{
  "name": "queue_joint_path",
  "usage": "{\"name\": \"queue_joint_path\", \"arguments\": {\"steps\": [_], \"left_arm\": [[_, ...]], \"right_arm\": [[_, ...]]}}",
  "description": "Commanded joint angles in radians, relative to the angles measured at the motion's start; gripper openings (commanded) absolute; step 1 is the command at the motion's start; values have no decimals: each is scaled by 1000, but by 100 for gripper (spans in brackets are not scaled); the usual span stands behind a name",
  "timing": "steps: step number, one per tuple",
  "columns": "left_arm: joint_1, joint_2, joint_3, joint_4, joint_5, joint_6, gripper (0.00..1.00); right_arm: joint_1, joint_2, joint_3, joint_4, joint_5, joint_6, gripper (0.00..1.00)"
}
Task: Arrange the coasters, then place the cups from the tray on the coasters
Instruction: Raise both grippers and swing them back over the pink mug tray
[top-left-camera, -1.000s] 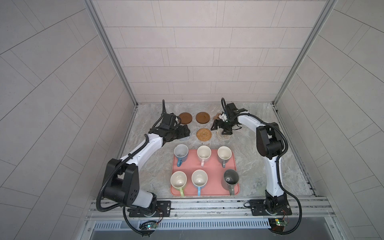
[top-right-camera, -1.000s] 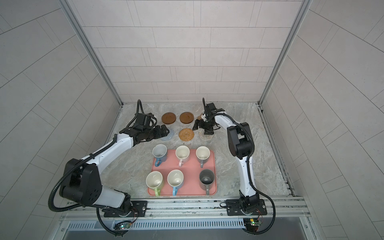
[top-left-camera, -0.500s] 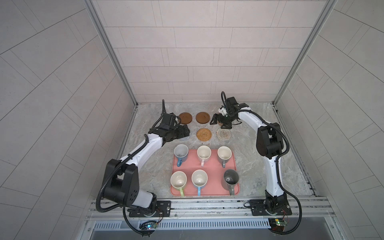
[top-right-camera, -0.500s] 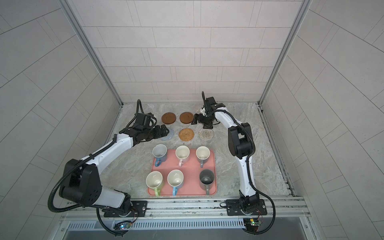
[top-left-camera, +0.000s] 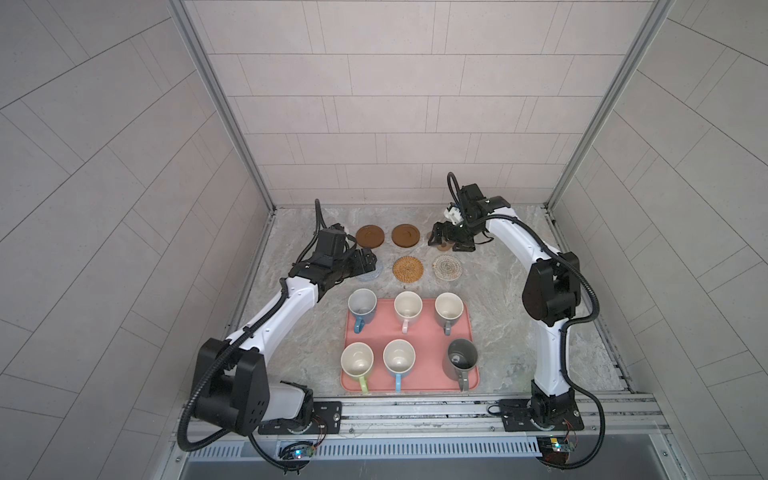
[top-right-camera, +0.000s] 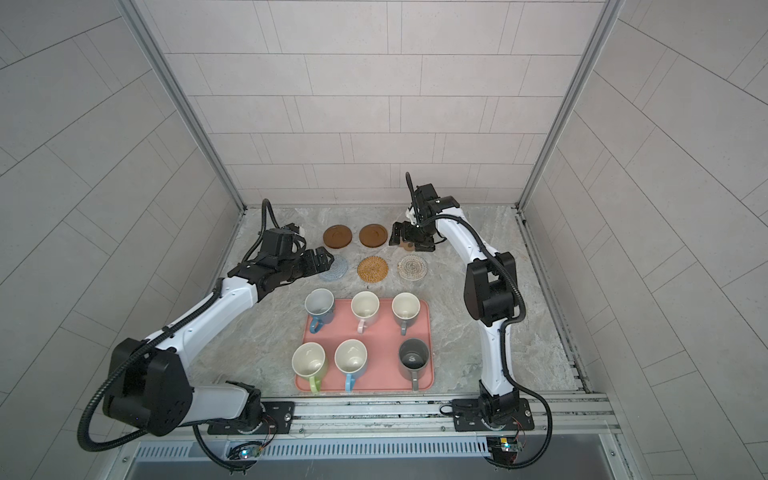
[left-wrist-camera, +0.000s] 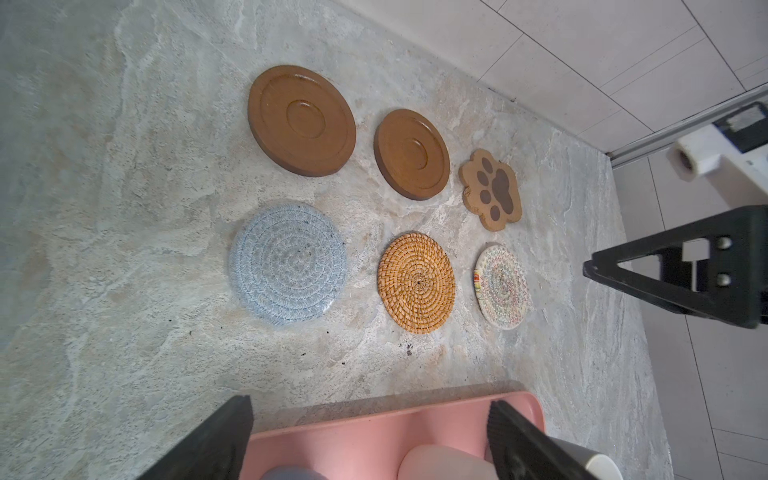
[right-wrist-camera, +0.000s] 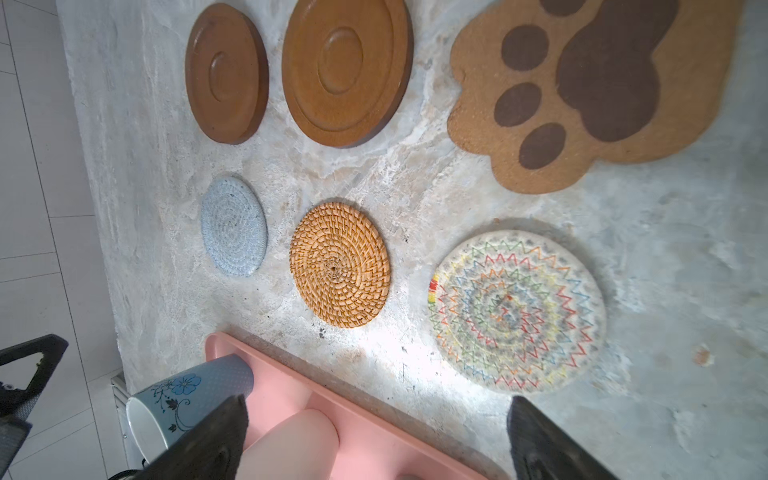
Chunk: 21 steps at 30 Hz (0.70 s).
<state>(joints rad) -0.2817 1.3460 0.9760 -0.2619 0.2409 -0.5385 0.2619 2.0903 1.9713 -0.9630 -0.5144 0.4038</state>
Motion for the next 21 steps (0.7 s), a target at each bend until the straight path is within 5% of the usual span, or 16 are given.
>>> {"name": "queue_joint_path", "arguments": {"steps": [1,12,21], "left_arm": [[4,-36,-16,35,-31,-9,96],[14,-38,45,-35,-50,50,99],[16,-71,18,-68,9,-35,100]], "right_arm": [[16,-76,-3,-62,79,-30,99],[82,-197,-66,-211,265,-57,99],[137,-351,-221,-235,286,-8,99]]}}
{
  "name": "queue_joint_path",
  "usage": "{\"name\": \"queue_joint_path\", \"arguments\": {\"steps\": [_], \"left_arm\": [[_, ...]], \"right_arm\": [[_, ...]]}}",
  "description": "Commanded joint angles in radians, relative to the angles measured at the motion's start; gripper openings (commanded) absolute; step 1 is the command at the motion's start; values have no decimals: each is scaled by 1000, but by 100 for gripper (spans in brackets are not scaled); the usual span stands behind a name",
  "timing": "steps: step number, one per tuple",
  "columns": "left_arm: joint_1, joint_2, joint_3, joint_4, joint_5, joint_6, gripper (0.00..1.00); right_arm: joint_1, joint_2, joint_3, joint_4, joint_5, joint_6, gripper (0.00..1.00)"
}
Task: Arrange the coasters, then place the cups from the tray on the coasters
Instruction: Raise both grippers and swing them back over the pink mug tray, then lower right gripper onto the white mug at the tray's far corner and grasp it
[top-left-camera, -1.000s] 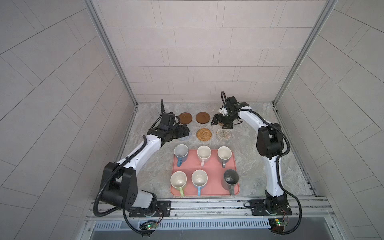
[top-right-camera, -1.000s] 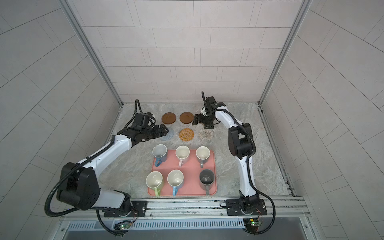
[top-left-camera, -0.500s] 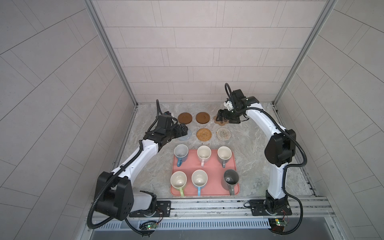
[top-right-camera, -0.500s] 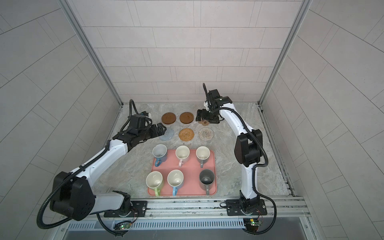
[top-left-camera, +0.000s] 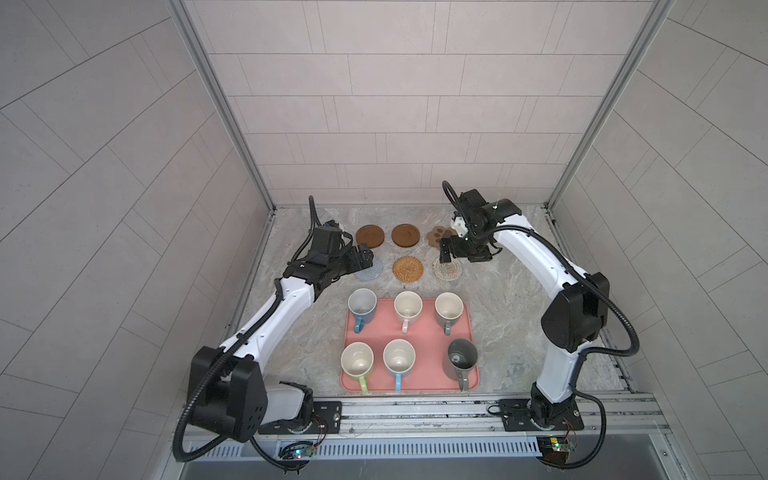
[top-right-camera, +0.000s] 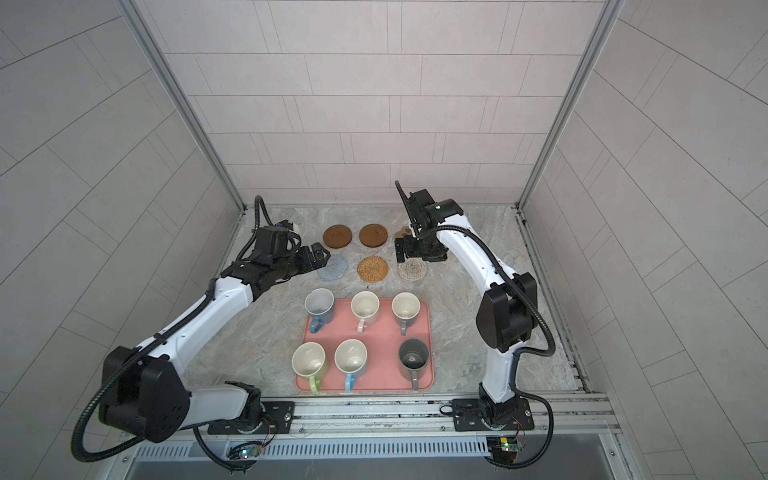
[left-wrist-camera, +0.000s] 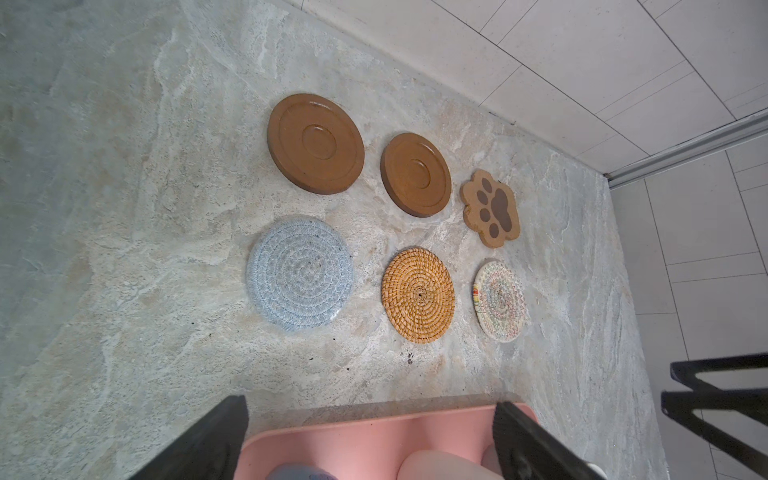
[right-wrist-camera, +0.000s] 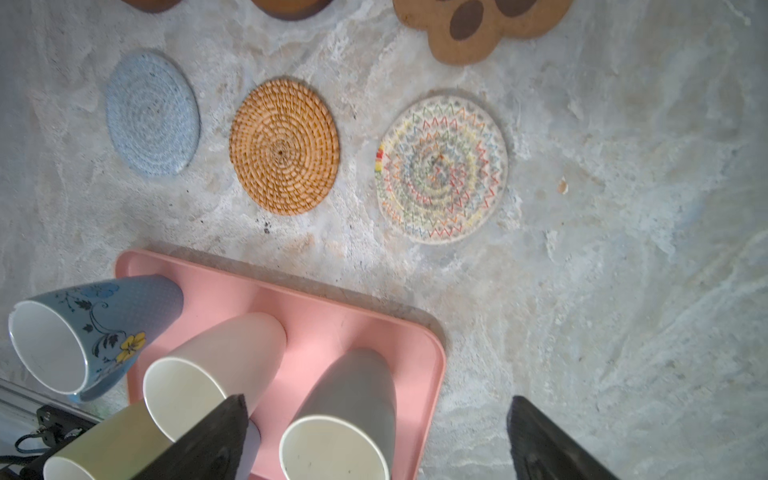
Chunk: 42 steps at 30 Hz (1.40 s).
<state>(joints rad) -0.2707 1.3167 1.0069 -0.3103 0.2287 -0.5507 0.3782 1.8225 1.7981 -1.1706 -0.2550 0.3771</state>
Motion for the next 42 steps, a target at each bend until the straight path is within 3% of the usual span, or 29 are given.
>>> {"name": "queue_joint_path", "arguments": {"steps": [1,7,14,23,32,42], "left_arm": [[6,-53,-23,-21,18,-6,100],[4,-166,-72,-52,0,23,100],[5,-326,-149,-78,22,2,100],[5,-441,-119,-217,-29,83,100],[5,-530,-175,-241,-57,96,100],[5,-586,-281,-175,-81,50,100]], "right_arm": [[29,-110,-80,-6,28,19,99],[89,-236,-179,4,38,66,99],[187,-347,-298,-16,137,145,99],[342,-429,-419,40,246,313,100],[423,-422,-465,16,309,368,99],[457,-368,-502,74,251,388,100]]}}
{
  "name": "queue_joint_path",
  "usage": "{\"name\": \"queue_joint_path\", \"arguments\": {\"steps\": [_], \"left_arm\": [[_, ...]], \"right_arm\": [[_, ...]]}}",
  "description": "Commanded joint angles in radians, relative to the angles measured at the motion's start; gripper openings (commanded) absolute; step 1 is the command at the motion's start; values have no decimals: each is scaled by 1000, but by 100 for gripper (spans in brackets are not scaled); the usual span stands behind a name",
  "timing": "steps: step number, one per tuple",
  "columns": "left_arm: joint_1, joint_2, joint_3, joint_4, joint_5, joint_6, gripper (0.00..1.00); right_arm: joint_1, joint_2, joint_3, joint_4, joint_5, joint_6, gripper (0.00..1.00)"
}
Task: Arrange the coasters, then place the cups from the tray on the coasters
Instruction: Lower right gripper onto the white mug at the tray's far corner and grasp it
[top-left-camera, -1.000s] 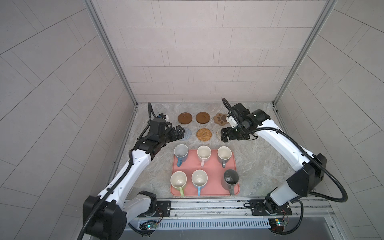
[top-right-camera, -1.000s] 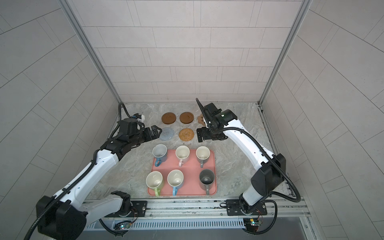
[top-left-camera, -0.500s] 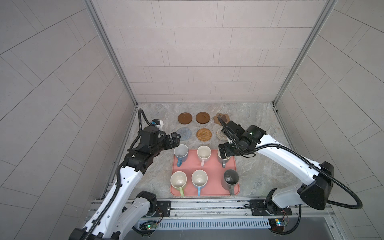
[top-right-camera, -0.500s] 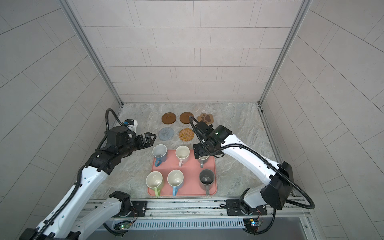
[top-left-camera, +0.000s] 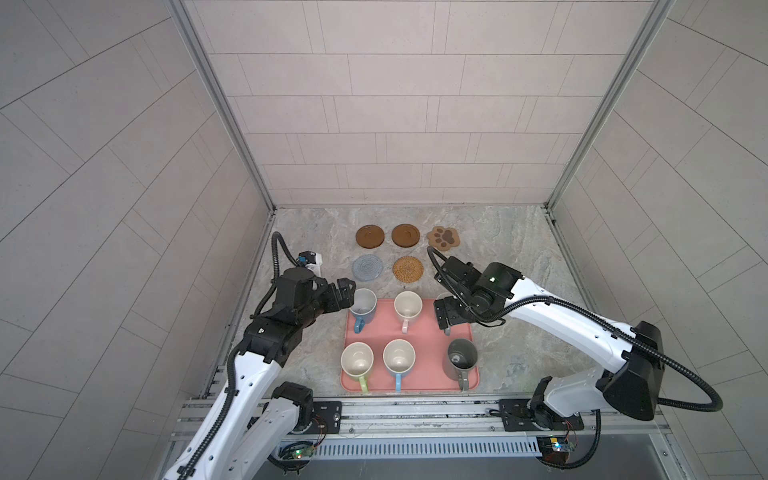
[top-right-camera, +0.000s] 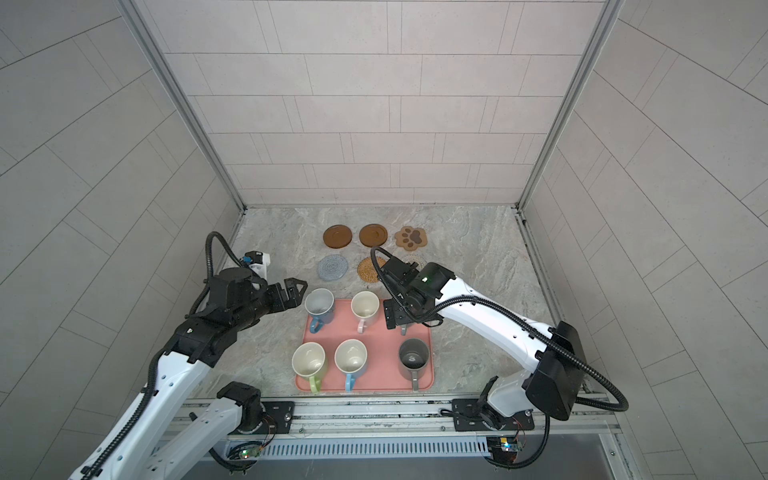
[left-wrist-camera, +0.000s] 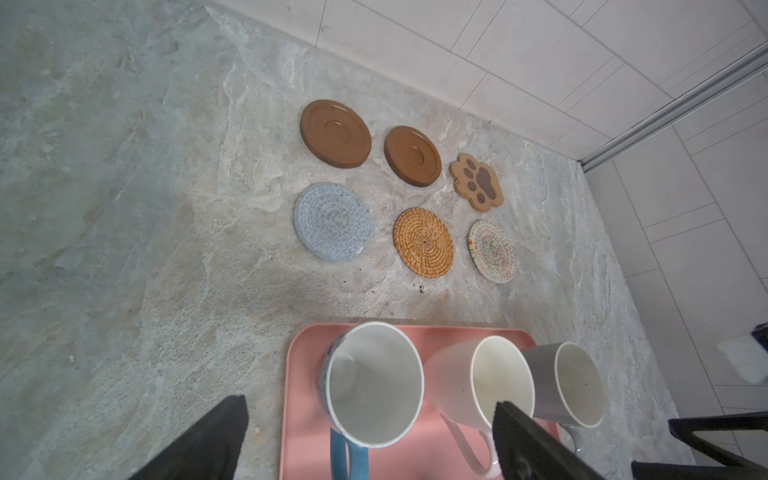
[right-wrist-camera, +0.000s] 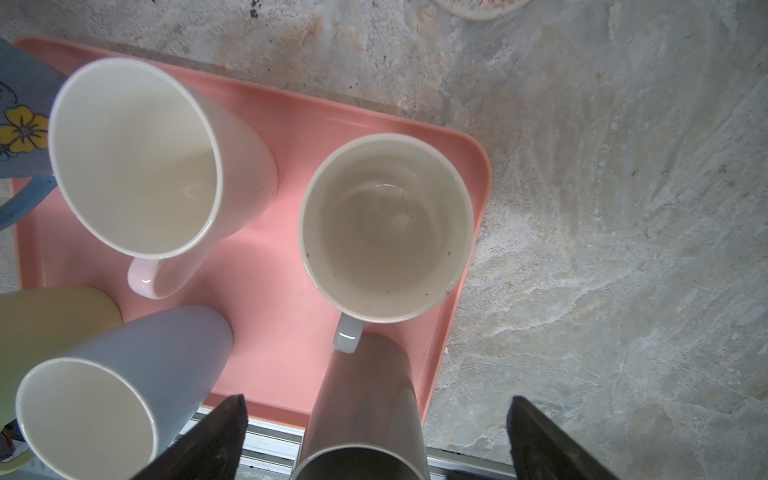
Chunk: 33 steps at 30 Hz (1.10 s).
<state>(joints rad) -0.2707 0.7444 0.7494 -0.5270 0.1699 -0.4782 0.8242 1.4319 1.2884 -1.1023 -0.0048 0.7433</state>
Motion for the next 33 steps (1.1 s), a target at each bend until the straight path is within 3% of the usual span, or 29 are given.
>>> {"name": "queue_joint_path", "arguments": {"steps": [1,12,22,33], "left_arm": [[5,-15,-27,44,-27,-28,100],[5,-5,-46,54,-64,-46,100],[5,21,-56,91,-30,-78,100],[5,26,-63,96,-30,-65,100]], "right_arm": [[13,31,7,7,-3,22,99],[20,83,-48,72,2,61,96],[21,126,-64,119,17,69,79],[20,128,-89,121,24,83,71]]}}
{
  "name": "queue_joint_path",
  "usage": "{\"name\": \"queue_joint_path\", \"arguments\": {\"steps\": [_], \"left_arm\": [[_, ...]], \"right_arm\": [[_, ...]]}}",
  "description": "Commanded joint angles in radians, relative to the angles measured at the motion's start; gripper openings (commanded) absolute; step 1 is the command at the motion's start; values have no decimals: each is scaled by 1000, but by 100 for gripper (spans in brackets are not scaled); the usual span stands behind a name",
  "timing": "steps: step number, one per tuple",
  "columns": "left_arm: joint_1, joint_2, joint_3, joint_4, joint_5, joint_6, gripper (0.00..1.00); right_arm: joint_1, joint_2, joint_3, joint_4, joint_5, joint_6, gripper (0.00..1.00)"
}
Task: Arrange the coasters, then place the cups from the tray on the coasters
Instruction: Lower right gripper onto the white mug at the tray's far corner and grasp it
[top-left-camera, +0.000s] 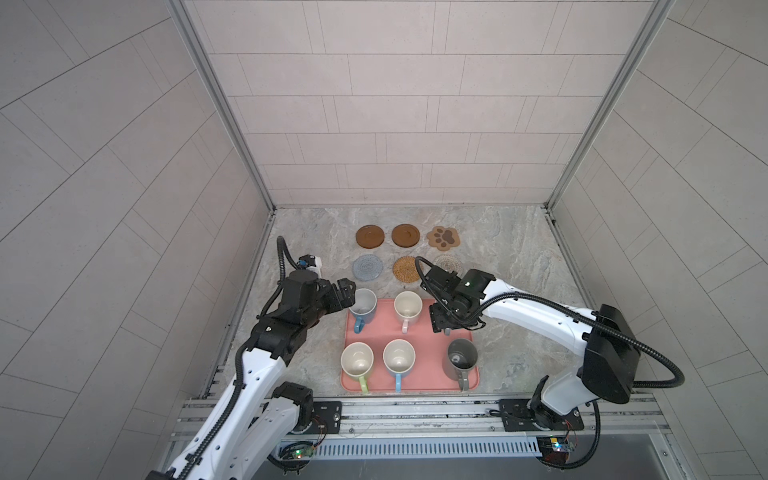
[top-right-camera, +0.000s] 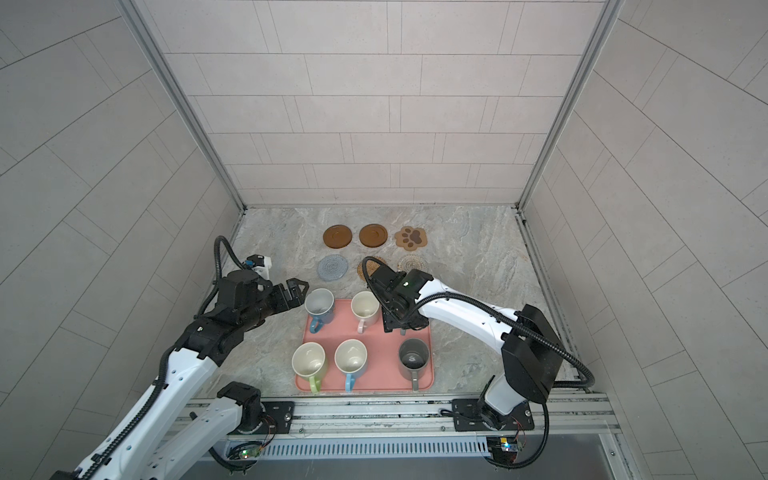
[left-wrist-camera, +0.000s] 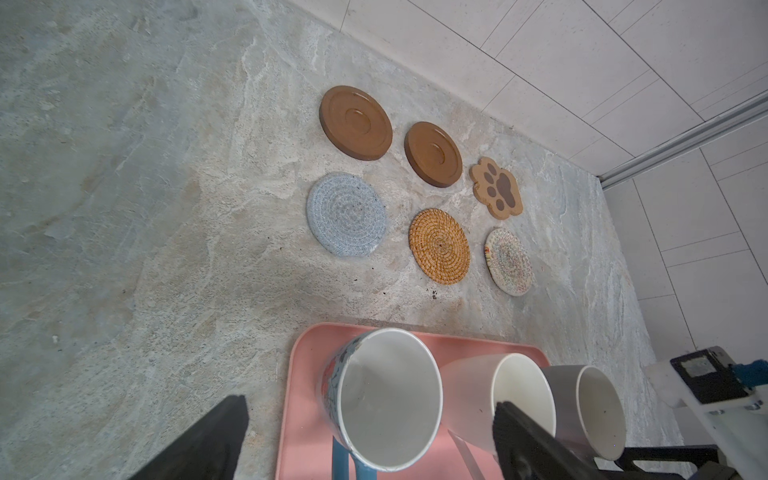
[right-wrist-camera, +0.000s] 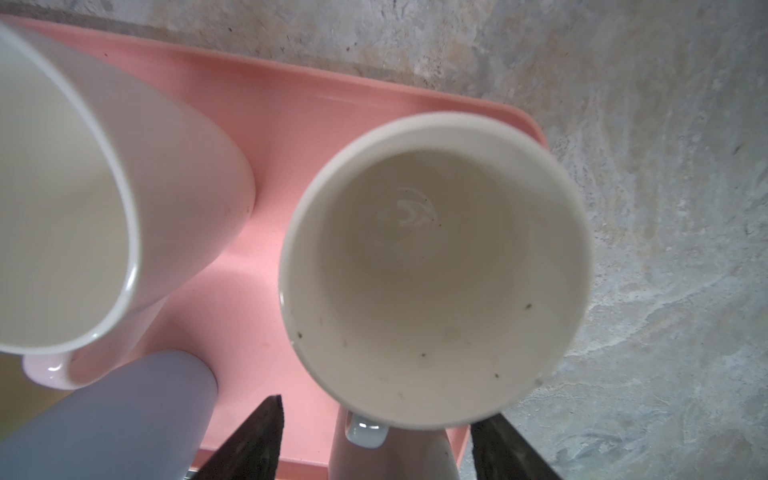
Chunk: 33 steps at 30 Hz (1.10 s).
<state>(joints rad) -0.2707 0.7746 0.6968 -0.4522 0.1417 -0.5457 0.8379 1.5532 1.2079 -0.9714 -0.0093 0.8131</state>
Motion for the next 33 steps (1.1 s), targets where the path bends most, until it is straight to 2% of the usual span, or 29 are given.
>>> {"name": "queue_joint_path", "arguments": {"steps": [1,33], "left_arm": [[4,-5,-10,20,-2,3,100],[5,-43,-30,-58,-25,10,100]], "right_arm": [[7,7,-8,-12,31,14,70],[-3,18,-82,92,57,2,43]]}}
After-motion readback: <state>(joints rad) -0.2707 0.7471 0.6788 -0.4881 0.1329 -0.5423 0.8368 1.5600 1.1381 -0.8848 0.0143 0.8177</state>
